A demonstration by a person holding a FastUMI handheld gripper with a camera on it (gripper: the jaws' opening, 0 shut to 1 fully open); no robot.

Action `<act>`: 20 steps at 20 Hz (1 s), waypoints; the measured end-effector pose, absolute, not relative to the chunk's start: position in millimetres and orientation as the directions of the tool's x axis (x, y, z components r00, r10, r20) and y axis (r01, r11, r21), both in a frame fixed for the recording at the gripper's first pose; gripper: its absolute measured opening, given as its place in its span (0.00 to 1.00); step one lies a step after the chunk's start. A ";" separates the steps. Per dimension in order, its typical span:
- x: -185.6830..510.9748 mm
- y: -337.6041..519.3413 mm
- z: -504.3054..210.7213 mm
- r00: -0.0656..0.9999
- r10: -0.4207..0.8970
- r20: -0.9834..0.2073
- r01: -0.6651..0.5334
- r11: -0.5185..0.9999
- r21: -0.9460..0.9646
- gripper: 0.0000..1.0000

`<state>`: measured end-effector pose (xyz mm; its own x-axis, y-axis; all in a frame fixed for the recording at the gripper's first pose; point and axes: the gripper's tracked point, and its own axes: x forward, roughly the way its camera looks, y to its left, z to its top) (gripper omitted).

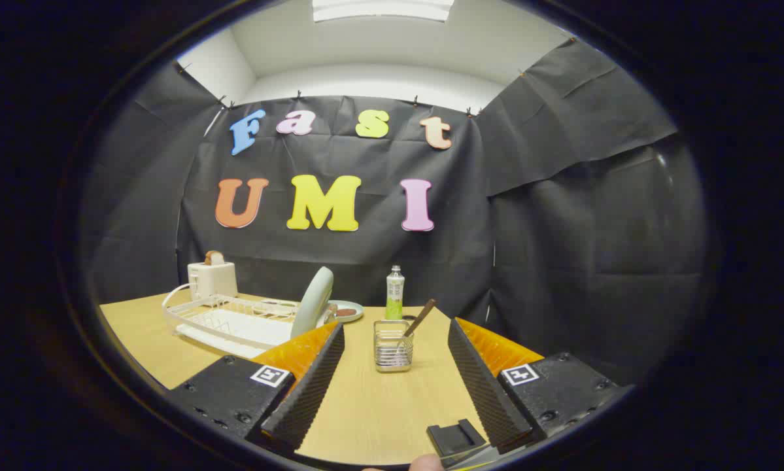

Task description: Take the plate from the dish rack, then take the spoon from the basket and place it into the plate.

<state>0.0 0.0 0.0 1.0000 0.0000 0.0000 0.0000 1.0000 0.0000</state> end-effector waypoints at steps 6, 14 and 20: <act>-5.5 11.4 -12.1 0.997 0.043 -0.069 -0.045 0.999 -0.016 1.00; -10.3 2.7 24.0 1.000 0.028 -0.005 -0.028 1.000 -0.013 1.00; -10.7 -11.7 20.6 1.000 -0.008 -0.009 0.008 1.000 -0.019 1.00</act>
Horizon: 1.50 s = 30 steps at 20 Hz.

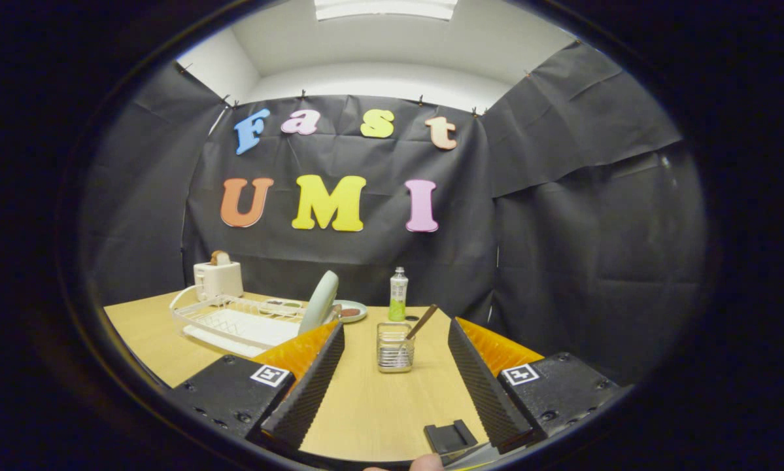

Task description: Take the plate from the dish rack, then take the spoon from the basket and place it into the plate.

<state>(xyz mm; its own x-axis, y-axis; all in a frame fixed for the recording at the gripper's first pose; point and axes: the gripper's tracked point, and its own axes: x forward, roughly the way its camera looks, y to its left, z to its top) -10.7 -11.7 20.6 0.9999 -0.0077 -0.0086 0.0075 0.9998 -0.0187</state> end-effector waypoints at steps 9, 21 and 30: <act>7.0 -14.9 16.2 0.999 -0.031 -0.024 0.031 0.999 -0.014 1.00; 123.9 98.6 70.0 0.972 0.174 -0.160 -0.182 0.983 -0.036 1.00; 238.6 137.1 51.8 0.834 0.178 -0.522 -0.211 0.978 -0.003 1.00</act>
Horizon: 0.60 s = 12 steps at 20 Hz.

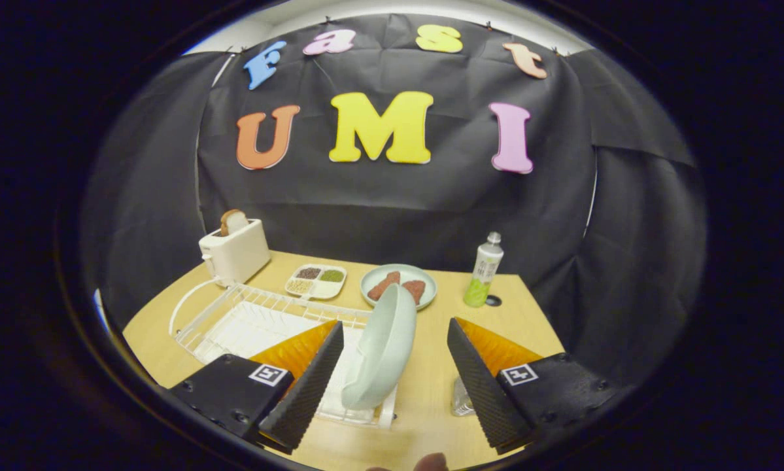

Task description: Take the plate from the dish rack, then take the spoon from the basket and place it into the plate.

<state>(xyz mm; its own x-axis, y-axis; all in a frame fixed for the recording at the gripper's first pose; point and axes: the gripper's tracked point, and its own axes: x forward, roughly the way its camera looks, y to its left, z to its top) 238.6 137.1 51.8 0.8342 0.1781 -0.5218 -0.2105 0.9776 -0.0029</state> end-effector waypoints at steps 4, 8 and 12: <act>268.1 133.3 40.7 0.790 0.132 -0.598 -0.164 0.986 0.002 1.00; 277.7 149.9 31.1 0.729 0.181 -0.661 -0.157 0.983 0.096 0.99; 281.0 157.6 15.5 0.675 0.163 -0.720 -0.143 0.986 0.089 0.82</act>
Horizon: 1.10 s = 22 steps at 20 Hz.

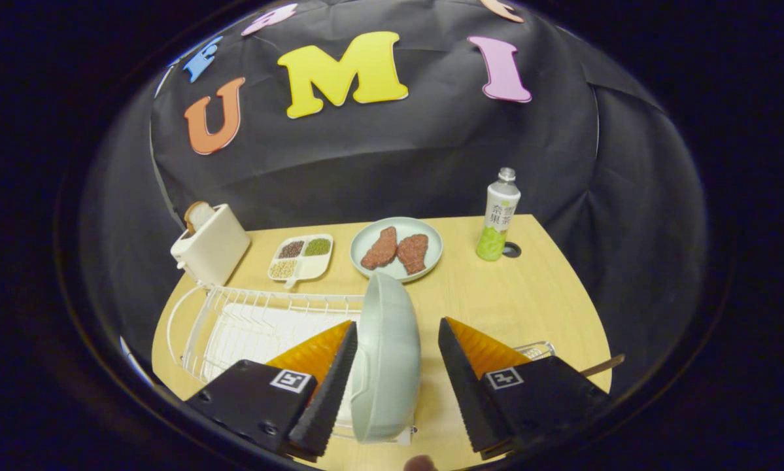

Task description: Take the plate from the dish rack, then take the spoon from the basket and place it into the plate.

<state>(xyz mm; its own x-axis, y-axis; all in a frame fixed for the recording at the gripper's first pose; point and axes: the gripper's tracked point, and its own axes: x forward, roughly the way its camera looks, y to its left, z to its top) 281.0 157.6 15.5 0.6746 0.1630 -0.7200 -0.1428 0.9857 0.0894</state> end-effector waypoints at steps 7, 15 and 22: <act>277.3 153.7 5.7 0.636 0.042 -0.770 -0.030 0.999 0.030 0.38; 277.6 143.4 46.0 0.670 -0.150 -0.727 0.043 0.985 -0.164 0.33; 234.8 152.2 96.3 0.749 0.065 -0.660 -0.036 0.998 0.057 0.31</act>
<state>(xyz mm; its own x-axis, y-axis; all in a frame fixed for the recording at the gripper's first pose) 234.8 152.2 96.3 0.7486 0.0647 -0.6598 -0.0361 0.9977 0.0569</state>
